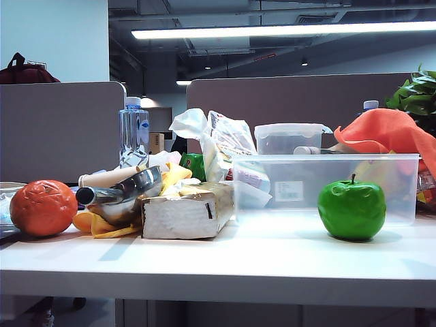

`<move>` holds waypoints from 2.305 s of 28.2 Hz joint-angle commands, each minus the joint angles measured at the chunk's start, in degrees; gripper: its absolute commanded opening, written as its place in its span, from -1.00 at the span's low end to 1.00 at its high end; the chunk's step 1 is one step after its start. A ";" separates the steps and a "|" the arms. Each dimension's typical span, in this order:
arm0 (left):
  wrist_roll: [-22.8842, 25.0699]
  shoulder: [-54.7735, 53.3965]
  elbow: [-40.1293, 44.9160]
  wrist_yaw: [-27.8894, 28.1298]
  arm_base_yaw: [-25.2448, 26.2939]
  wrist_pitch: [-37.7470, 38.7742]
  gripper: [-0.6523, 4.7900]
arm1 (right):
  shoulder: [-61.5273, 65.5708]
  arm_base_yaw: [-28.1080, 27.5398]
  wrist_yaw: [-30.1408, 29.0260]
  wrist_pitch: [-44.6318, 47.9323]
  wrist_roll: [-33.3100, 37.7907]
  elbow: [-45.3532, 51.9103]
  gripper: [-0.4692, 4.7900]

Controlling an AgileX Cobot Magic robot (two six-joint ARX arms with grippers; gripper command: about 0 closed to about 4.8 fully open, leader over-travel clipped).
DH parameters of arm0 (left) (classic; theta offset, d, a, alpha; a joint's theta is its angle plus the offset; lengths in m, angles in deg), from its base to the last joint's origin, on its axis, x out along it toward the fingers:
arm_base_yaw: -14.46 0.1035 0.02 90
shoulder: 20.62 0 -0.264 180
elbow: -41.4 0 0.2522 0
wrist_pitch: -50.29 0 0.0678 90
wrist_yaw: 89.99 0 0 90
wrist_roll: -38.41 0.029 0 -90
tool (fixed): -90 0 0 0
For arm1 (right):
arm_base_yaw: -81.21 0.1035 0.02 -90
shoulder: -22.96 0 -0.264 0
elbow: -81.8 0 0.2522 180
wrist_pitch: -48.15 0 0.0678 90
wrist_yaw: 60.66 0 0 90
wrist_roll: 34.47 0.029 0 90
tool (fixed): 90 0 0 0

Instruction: Pick up the metal ice scoop from the table and place it inside the transparent plastic box.

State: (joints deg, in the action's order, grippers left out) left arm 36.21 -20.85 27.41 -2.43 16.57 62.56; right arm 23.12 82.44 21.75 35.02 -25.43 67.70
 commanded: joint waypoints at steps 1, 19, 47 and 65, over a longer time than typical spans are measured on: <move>0.04 -0.07 -0.15 -0.24 0.00 -0.74 -0.78 | 0.00 0.02 0.00 1.36 -0.07 -0.11 -0.82; 0.04 -0.07 -0.15 -0.24 0.00 -0.74 -0.78 | 0.00 0.04 0.02 1.33 -0.07 -0.11 -0.82; -12.26 -0.07 -1.11 -18.53 -0.02 1.66 -0.78 | 4.13 39.98 7.54 1.18 -0.07 -0.11 -0.82; -21.40 -53.07 -42.18 -41.18 -5.62 35.15 1.00 | 4.42 40.11 7.50 1.18 -0.07 -0.11 -0.82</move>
State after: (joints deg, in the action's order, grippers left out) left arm 14.75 -71.32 -13.27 -43.45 12.74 96.02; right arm 27.45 122.48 29.20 35.39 -25.47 67.70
